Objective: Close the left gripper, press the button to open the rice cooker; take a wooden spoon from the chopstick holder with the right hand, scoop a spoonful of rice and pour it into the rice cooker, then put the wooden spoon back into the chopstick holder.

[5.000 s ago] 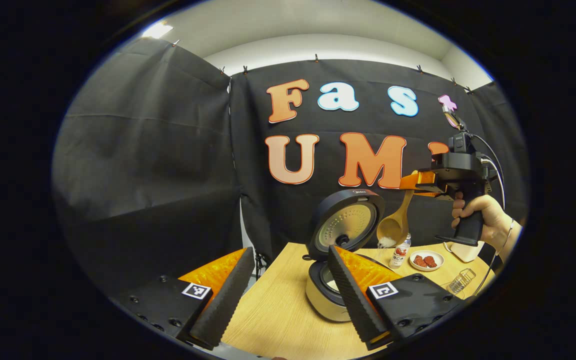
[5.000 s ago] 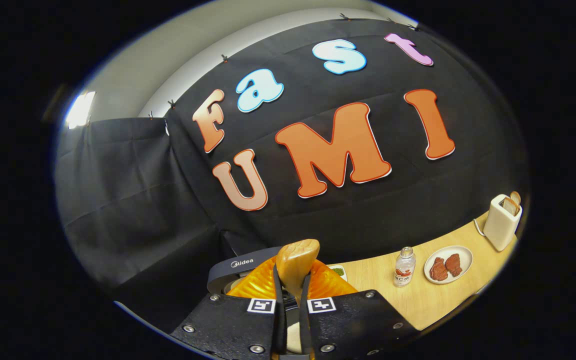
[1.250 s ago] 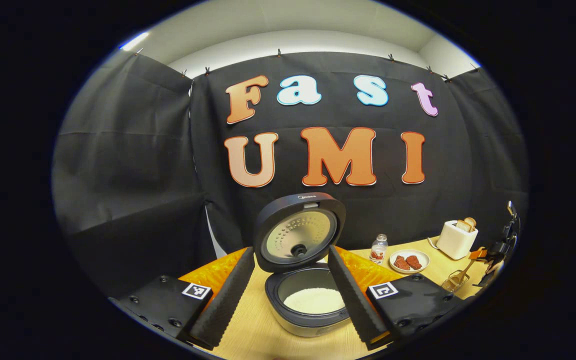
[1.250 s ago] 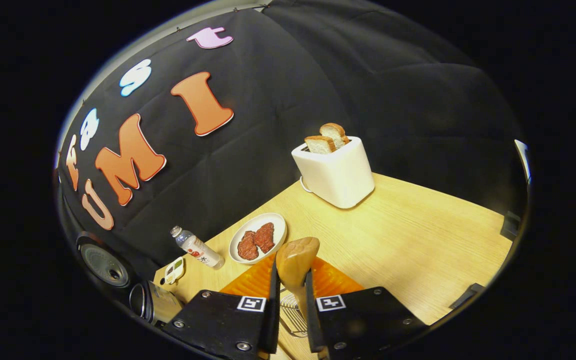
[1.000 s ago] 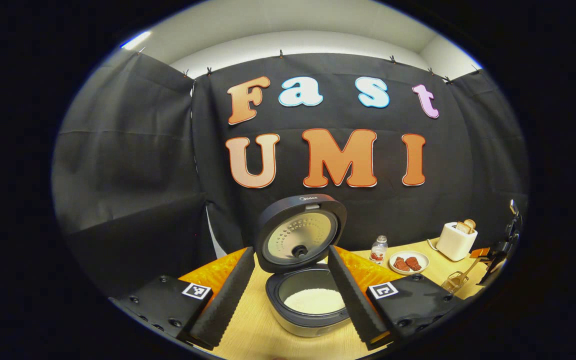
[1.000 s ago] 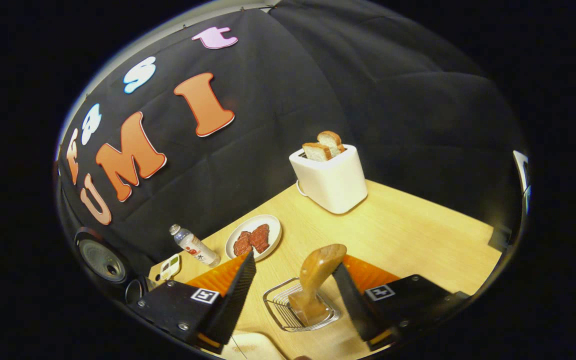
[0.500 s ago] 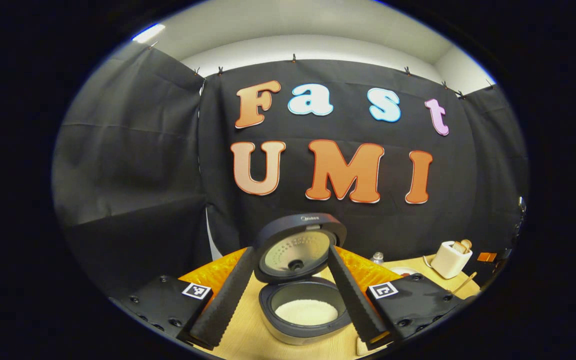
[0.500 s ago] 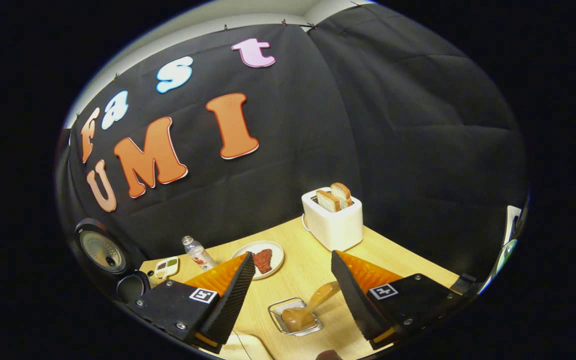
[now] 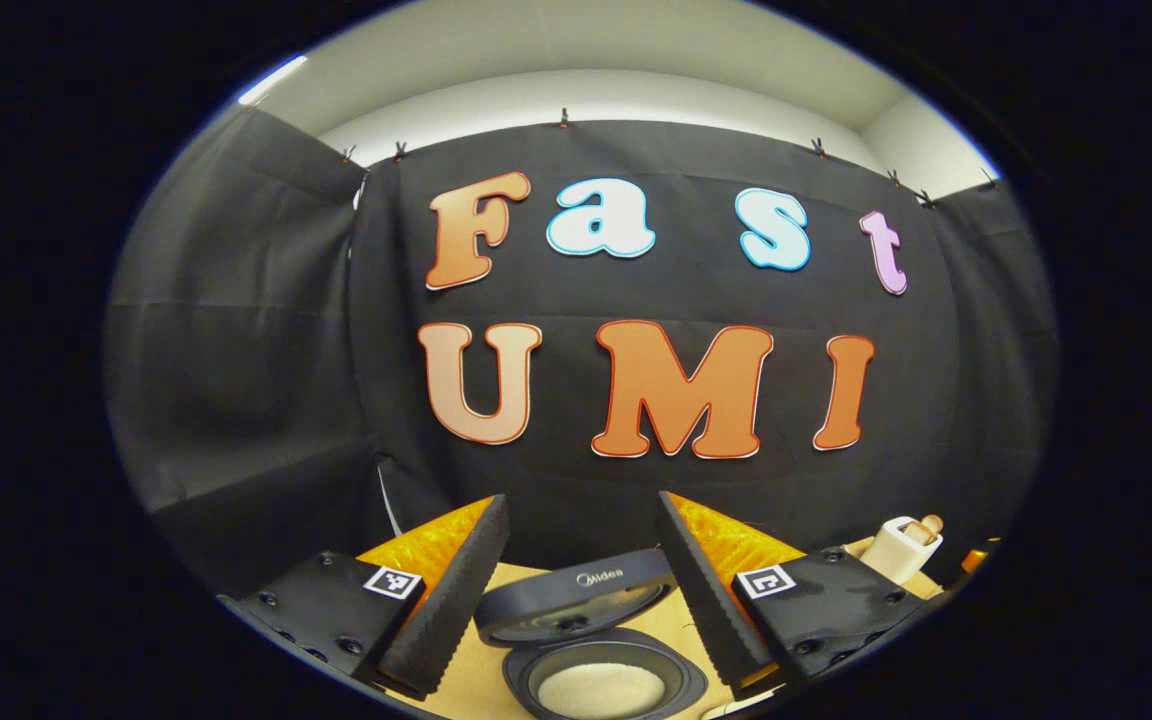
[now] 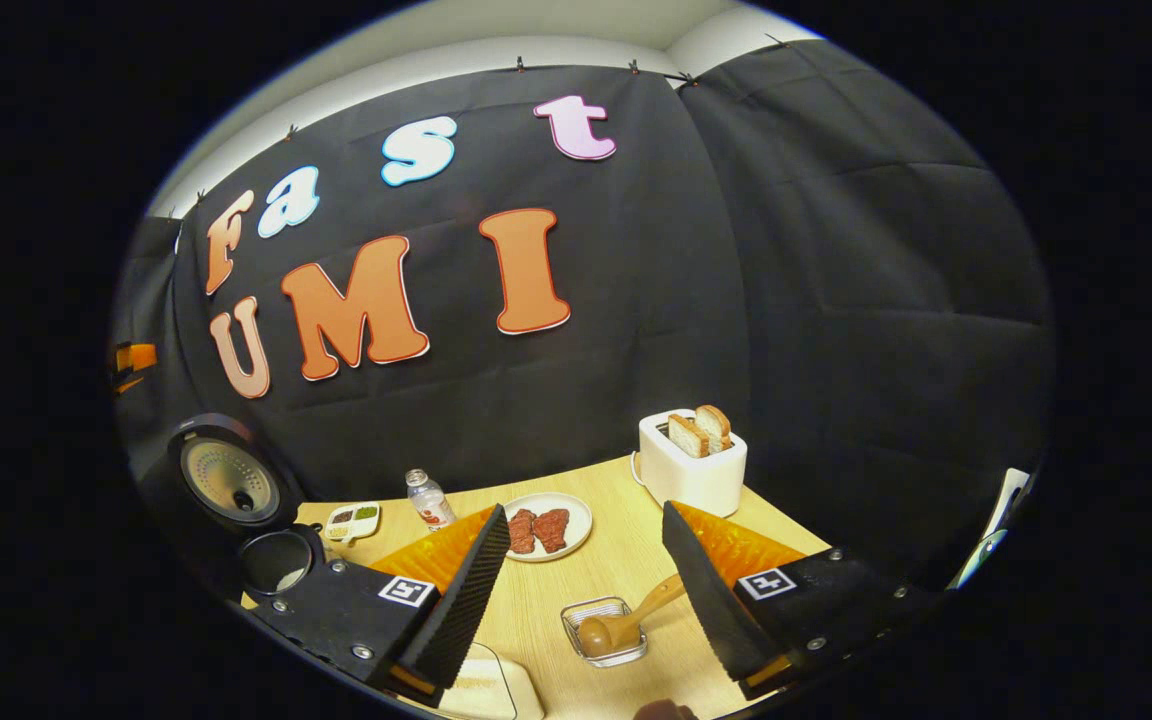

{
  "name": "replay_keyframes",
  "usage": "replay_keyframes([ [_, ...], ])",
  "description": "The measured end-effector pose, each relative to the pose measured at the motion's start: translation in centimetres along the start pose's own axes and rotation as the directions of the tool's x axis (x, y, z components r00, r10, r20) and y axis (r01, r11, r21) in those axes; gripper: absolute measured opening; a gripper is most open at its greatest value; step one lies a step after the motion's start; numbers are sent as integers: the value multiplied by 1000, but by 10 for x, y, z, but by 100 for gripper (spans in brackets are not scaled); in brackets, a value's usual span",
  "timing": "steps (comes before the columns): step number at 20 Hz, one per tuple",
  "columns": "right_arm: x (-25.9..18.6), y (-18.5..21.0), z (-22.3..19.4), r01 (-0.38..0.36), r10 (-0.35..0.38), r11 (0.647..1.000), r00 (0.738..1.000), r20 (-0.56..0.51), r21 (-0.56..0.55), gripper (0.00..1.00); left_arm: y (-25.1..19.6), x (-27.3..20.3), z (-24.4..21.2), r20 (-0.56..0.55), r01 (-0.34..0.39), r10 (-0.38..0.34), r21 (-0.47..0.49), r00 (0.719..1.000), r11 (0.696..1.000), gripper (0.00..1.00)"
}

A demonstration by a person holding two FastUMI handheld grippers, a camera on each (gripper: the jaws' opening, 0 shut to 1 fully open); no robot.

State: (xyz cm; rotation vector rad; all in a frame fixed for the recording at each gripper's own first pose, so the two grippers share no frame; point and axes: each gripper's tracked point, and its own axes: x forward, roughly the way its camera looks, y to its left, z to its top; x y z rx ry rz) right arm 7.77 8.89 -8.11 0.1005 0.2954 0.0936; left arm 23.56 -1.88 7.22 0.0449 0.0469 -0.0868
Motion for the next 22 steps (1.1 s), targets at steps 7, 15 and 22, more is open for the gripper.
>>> replay_keyframes([
  [7,6,1,-6,-10,11,999,1000,-19,54,95,-19,86,-41,-102,15,-13,15,995,1000,100],
  [15,10,-4,4,-8,8,996,1000,3,89,95,-11,112,-119,-269,19,-18,3,963,1000,97],
  [22,7,5,6,-38,38,994,999,4,103,95,-34,76,-131,-225,92,-96,-28,970,995,100],
])
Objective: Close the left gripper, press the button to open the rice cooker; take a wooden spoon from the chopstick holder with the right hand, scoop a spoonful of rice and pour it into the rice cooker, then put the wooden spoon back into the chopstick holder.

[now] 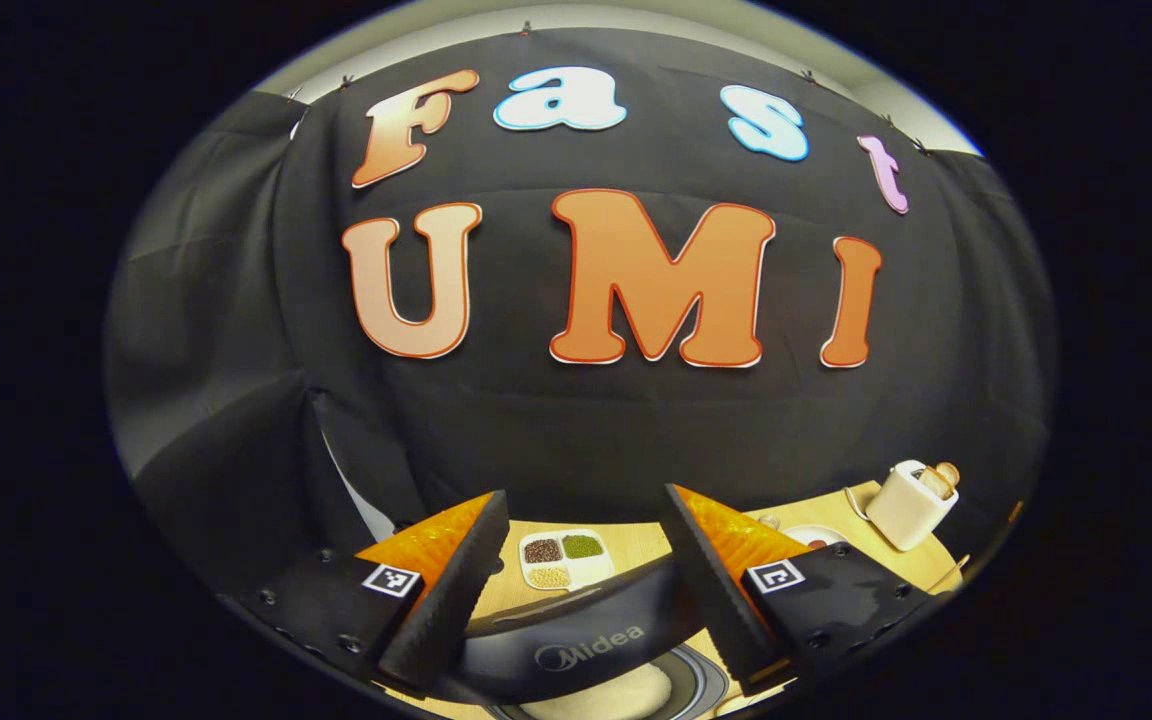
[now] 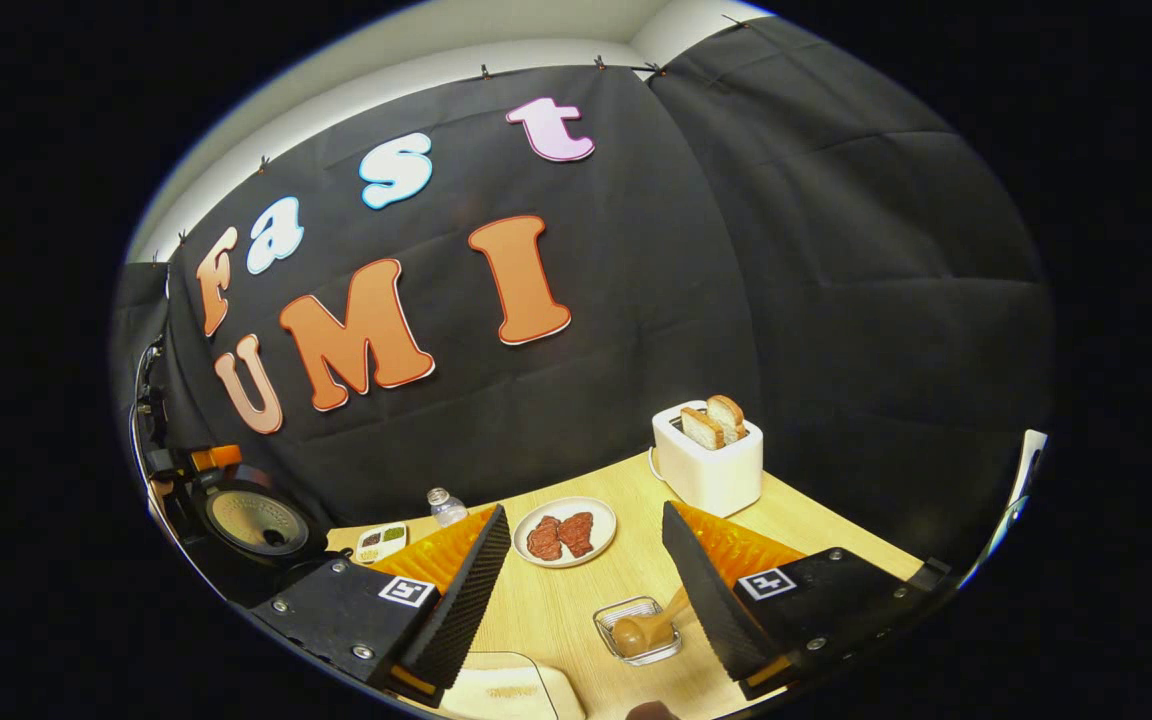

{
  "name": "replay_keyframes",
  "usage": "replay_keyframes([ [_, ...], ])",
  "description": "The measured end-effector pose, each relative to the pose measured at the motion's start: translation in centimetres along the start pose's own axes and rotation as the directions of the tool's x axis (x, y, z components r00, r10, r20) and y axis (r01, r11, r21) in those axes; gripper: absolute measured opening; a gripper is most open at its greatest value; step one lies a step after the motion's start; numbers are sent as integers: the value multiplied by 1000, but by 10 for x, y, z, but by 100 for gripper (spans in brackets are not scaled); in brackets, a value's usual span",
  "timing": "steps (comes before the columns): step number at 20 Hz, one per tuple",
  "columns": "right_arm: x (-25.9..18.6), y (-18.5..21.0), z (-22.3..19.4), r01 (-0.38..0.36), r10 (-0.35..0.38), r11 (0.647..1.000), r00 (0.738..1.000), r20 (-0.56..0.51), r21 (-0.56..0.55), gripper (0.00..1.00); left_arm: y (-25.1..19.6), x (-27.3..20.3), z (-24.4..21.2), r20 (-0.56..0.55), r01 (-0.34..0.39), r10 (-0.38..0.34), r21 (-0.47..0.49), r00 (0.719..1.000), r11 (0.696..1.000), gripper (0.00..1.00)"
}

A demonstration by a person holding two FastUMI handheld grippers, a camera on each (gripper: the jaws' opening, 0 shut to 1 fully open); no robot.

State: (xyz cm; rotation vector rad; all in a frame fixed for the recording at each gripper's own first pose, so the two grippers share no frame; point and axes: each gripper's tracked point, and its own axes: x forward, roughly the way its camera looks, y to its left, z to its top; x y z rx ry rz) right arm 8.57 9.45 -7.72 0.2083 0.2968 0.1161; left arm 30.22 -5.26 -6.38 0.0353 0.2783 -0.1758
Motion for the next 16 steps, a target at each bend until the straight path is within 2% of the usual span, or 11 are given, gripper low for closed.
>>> replay_keyframes([
  [1,-1,3,1,-6,6,1000,1000,4,-5,95,-4,-5,-6,2,0,0,-9,1000,1000,97],
  [2,-3,5,2,-17,17,1000,1000,7,-5,95,-8,-9,-12,-3,2,-2,-23,1000,1000,100],
  [5,-7,16,1,-49,49,999,999,3,17,95,-27,-28,-37,-35,41,-43,-67,998,997,100],
  [7,-9,18,-3,-64,64,998,998,-5,28,95,-41,-40,-60,-61,82,-86,-66,994,994,97],
  [9,-13,23,-7,-82,82,996,997,-14,35,95,-52,-51,-83,-84,107,-111,-52,990,993,100],
  [13,-20,30,-18,-103,104,994,994,-37,29,95,-61,-63,-140,-145,78,-77,3,986,997,100],
  [16,-22,26,-29,-99,101,995,993,-63,27,95,-63,-65,-164,-125,67,-67,-4,990,998,97],
])
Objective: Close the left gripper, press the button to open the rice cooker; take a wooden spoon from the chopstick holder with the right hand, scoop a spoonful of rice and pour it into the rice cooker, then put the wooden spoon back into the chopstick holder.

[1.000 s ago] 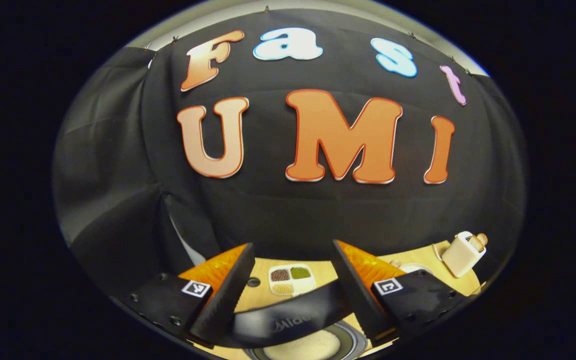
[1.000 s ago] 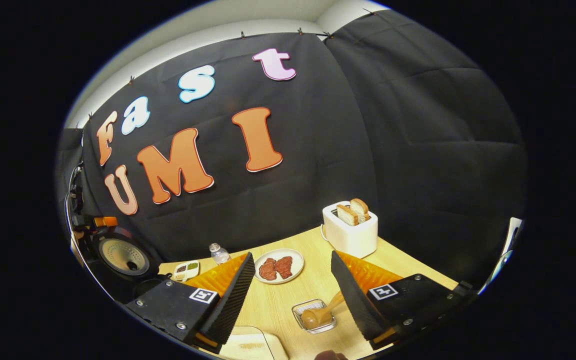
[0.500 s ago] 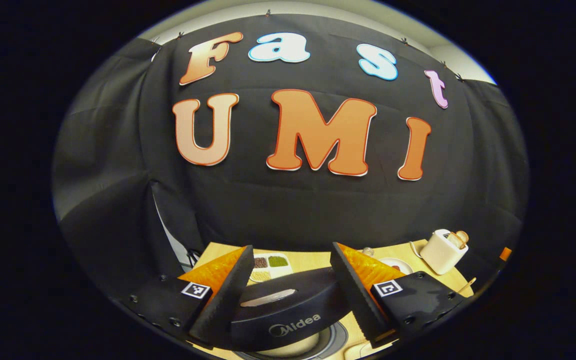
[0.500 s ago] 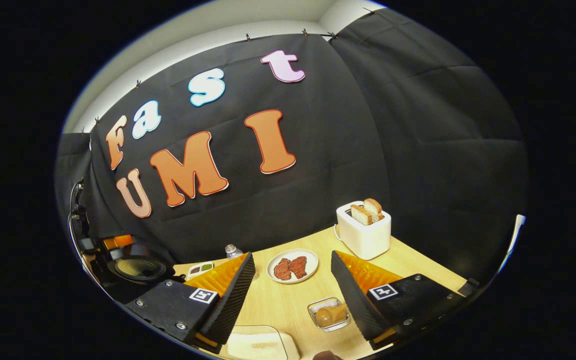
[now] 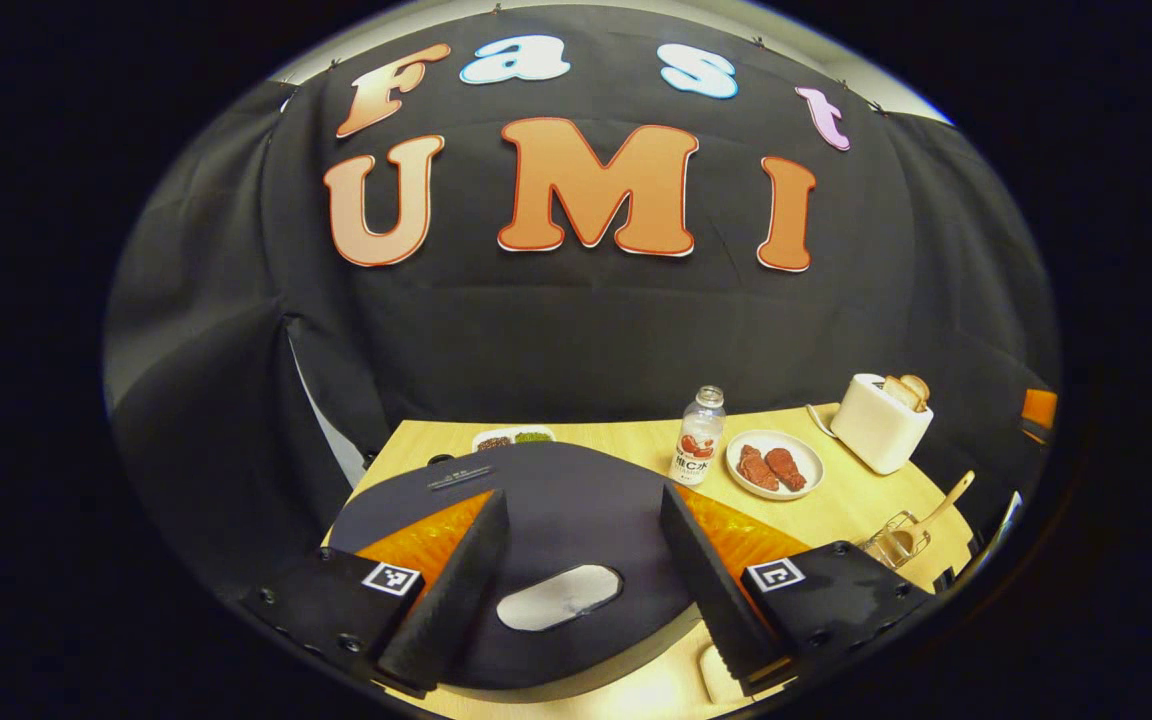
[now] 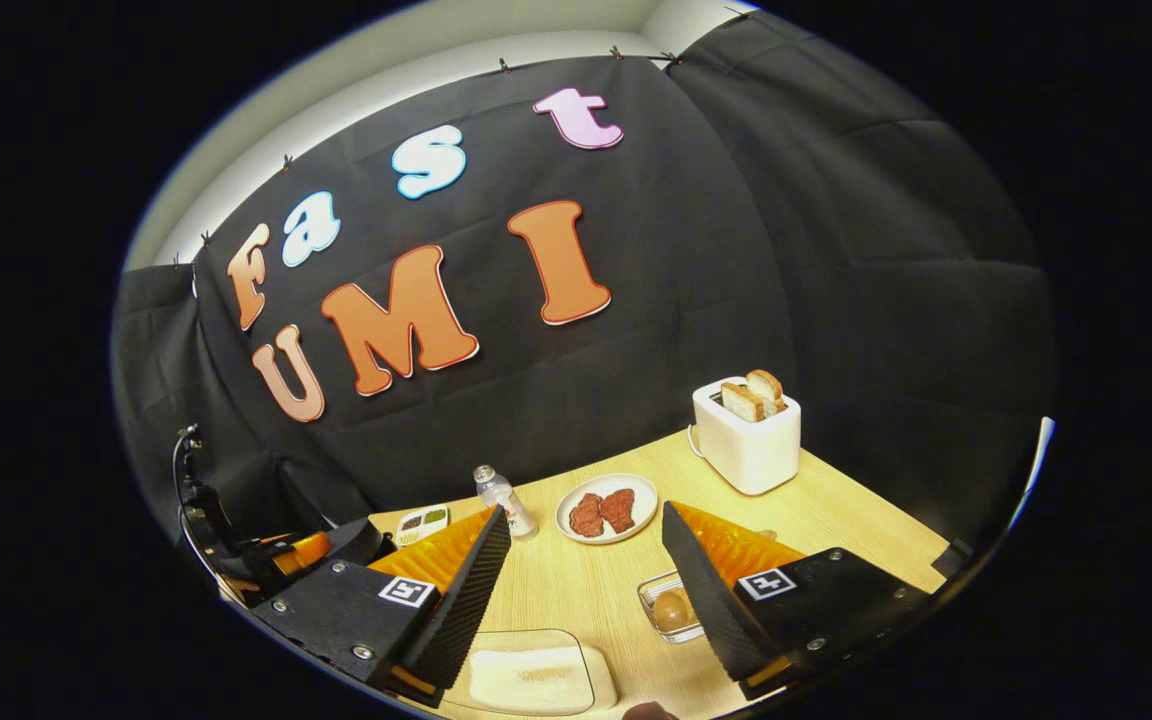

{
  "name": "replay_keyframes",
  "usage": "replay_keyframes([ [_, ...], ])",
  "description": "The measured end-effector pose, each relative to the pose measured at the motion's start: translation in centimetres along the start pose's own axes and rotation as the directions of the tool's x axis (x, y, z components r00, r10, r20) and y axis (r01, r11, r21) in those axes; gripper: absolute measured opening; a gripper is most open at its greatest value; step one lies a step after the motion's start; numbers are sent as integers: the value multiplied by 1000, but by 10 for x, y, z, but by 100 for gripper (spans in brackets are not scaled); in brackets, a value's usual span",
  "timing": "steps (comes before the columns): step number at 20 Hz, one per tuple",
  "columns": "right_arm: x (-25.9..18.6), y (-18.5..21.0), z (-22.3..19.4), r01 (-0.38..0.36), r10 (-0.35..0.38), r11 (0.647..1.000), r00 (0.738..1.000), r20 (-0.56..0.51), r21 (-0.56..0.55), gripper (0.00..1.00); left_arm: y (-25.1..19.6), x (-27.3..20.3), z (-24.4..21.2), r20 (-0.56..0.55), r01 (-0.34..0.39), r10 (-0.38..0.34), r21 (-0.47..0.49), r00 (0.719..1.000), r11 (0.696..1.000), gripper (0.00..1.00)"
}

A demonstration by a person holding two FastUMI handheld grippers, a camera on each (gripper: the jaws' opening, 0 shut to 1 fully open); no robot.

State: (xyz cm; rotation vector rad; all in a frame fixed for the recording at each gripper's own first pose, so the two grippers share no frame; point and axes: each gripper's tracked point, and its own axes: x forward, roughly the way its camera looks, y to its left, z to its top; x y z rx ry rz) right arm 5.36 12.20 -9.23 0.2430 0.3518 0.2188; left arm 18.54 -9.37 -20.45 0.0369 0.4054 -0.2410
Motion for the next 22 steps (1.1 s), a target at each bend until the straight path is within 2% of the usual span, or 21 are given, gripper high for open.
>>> replay_keyframes([
  [2,-1,-3,-4,8,-8,1000,1000,-15,9,95,-1,1,-11,11,3,-2,-42,1000,999,100],
  [3,-1,-4,-5,14,-13,1000,1000,-16,10,95,-2,1,-14,13,5,-5,-40,1000,999,97],
  [4,-1,-5,-5,20,-19,1000,1000,-15,9,94,-3,1,-17,14,9,-9,-14,1000,1000,100],
  [9,0,-1,0,19,-19,1000,1000,-1,-15,95,-8,6,-47,-47,-5,8,64,999,998,100],
  [11,1,0,0,18,-18,999,1000,-1,-30,95,-7,5,-44,-3,-11,12,89,1000,996,99],
  [12,1,0,0,20,-20,999,1000,-1,-33,95,-7,3,-50,-4,-1,1,70,1000,998,100],
  [14,2,-2,1,25,-25,999,1000,1,-27,95,-8,1,-52,79,28,-33,68,996,997,100],
  [15,4,-3,1,28,-28,999,1000,1,-25,95,-9,1,-63,46,32,-36,89,998,996,100],
  [16,5,-5,-1,34,-34,999,999,-2,-27,94,-9,2,-61,75,28,-38,135,996,990,100],
  [17,6,-7,-2,40,-40,999,999,-5,-33,94,-7,3,-62,55,24,-33,143,998,989,100],
  [19,5,-9,-1,48,-48,998,999,-3,-43,95,-7,3,-54,81,33,-41,107,996,994,100],
  [22,4,-6,4,39,-39,998,999,6,-54,95,-6,2,-52,45,52,-57,115,997,992,99],
])
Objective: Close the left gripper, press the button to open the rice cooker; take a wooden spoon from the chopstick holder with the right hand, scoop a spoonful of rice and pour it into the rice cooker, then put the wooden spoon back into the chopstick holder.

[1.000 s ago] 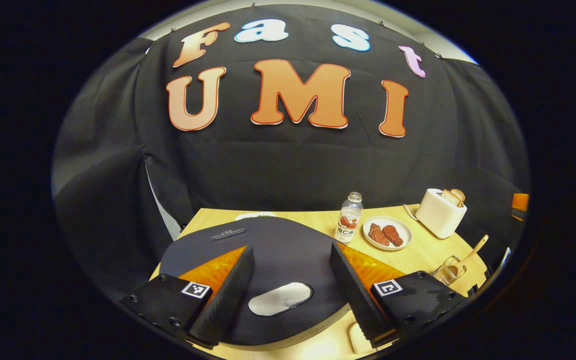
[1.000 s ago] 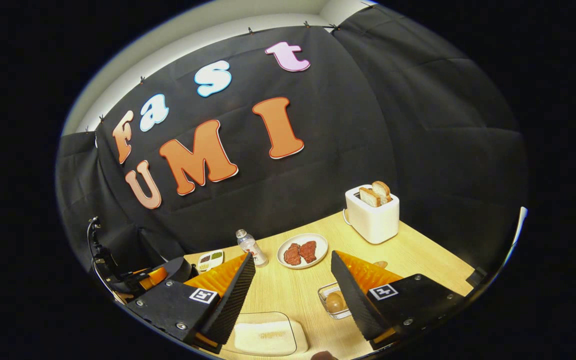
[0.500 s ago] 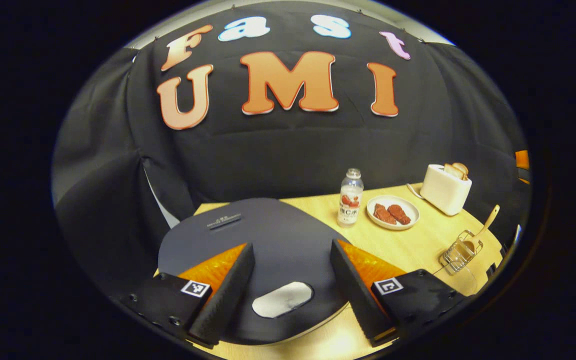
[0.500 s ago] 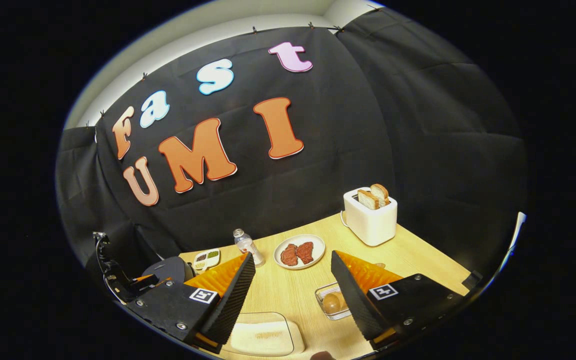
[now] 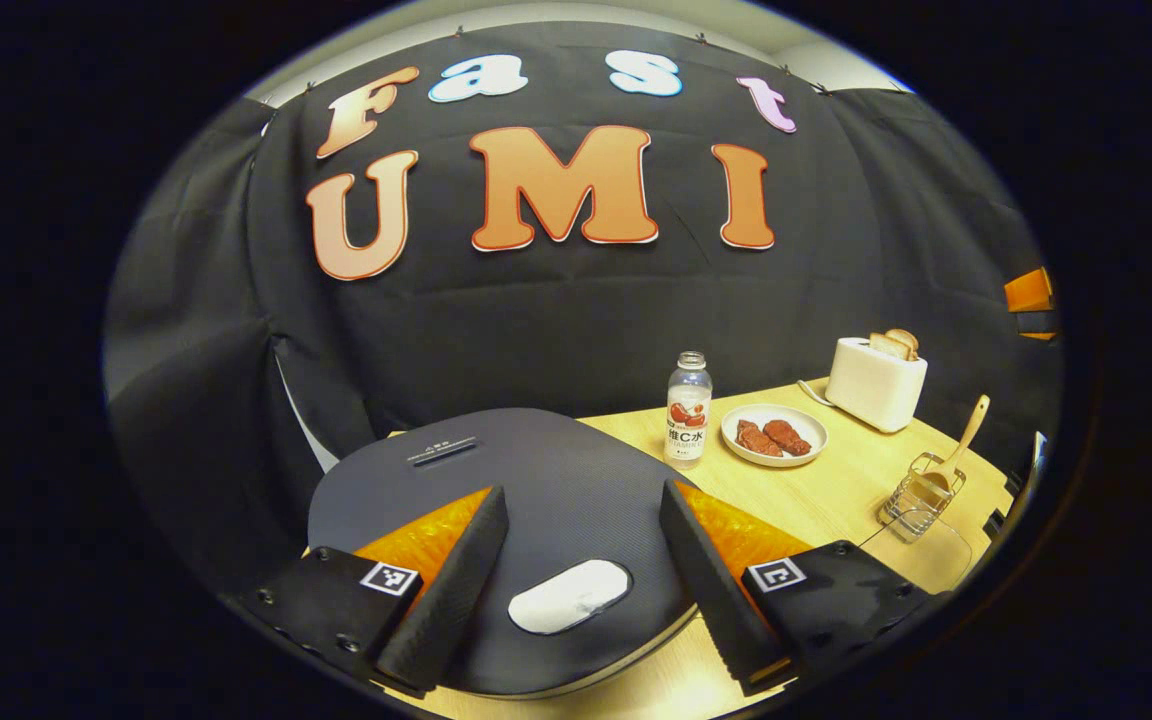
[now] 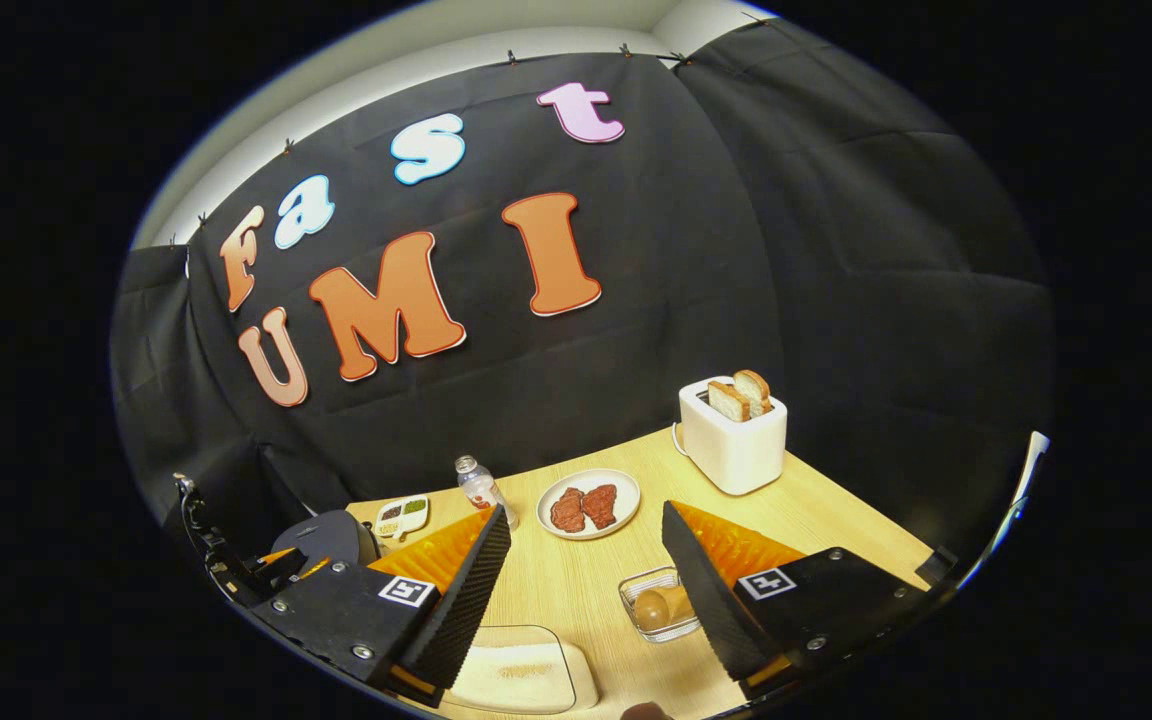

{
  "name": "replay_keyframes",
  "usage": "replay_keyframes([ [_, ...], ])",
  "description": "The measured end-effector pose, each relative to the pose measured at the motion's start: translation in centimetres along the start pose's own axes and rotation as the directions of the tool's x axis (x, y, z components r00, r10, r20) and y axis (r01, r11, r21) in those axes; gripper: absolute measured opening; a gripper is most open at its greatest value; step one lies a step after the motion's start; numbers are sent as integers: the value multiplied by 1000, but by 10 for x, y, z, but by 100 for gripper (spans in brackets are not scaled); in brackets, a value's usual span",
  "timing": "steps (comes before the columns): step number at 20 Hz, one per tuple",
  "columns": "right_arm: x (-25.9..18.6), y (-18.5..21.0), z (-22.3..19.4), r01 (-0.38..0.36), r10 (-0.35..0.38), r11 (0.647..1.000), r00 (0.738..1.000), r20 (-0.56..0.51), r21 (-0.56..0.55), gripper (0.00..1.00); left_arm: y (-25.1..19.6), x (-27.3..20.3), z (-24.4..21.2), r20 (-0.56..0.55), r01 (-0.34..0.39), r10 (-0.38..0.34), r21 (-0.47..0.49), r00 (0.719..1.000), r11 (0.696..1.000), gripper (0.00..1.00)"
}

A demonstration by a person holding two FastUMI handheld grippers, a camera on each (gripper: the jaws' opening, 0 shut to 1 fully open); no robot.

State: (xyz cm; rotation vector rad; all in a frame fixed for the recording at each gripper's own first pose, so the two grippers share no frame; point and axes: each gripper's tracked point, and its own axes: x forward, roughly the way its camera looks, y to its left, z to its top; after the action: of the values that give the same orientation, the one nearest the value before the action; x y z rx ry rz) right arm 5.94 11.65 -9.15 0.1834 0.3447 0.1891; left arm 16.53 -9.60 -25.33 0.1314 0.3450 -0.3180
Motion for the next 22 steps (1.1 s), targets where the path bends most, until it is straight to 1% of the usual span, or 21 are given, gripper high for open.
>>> replay_keyframes([
  [1,-1,0,3,-1,1,1000,1000,5,-6,95,0,-2,1,-15,7,-8,-16,1000,1000,100],
  [2,-2,-1,5,-2,2,1000,1000,13,-8,95,2,-4,2,-32,10,-11,-31,999,999,99],
  [3,-2,-1,9,-4,4,1000,1000,21,-8,95,5,-10,8,-36,0,-2,-49,999,999,100],
  [4,-3,0,13,-5,5,1000,1000,28,-7,95,9,-14,18,-22,-3,2,-65,1000,998,100],
  [5,-4,0,17,-8,8,1000,999,34,-5,95,9,-20,30,1,1,-1,-87,1000,996,98],
  [6,-5,0,21,-12,12,1000,999,41,-5,95,11,-26,43,24,-2,4,-108,1000,994,100],
  [7,-6,2,25,-15,16,1000,999,51,-6,95,13,-33,57,48,-7,12,-120,999,993,100],
  [8,-7,2,31,-17,18,1000,998,62,-10,95,19,-40,73,73,-20,29,-124,997,992,98],
  [9,-7,2,36,-16,17,1000,997,75,-17,95,22,-47,89,97,-27,39,-126,995,992,100],
  [11,-9,0,48,-7,11,999,995,97,-34,95,28,-65,122,138,-32,50,-131,989,991,100],
  [13,-14,2,64,-10,15,999,992,127,-45,95,37,-83,152,172,-44,71,-156,982,987,100],
  [15,-19,4,83,-10,19,998,986,166,-60,95,45,-103,184,215,-55,94,-184,972,981,100],
  [16,-22,3,90,-6,18,998,983,184,-66,95,46,-114,199,243,-54,101,-195,965,979,97],
  [18,-29,4,104,-4,18,998,977,214,-68,95,48,-137,231,310,-50,116,-211,944,976,100],
  [19,-32,5,109,-7,21,998,974,225,-65,94,50,-149,245,337,-55,126,-211,933,976,99],
  [22,-38,8,118,-12,30,997,968,251,-72,94,52,-176,275,393,-87,161,-199,905,976,100],
])
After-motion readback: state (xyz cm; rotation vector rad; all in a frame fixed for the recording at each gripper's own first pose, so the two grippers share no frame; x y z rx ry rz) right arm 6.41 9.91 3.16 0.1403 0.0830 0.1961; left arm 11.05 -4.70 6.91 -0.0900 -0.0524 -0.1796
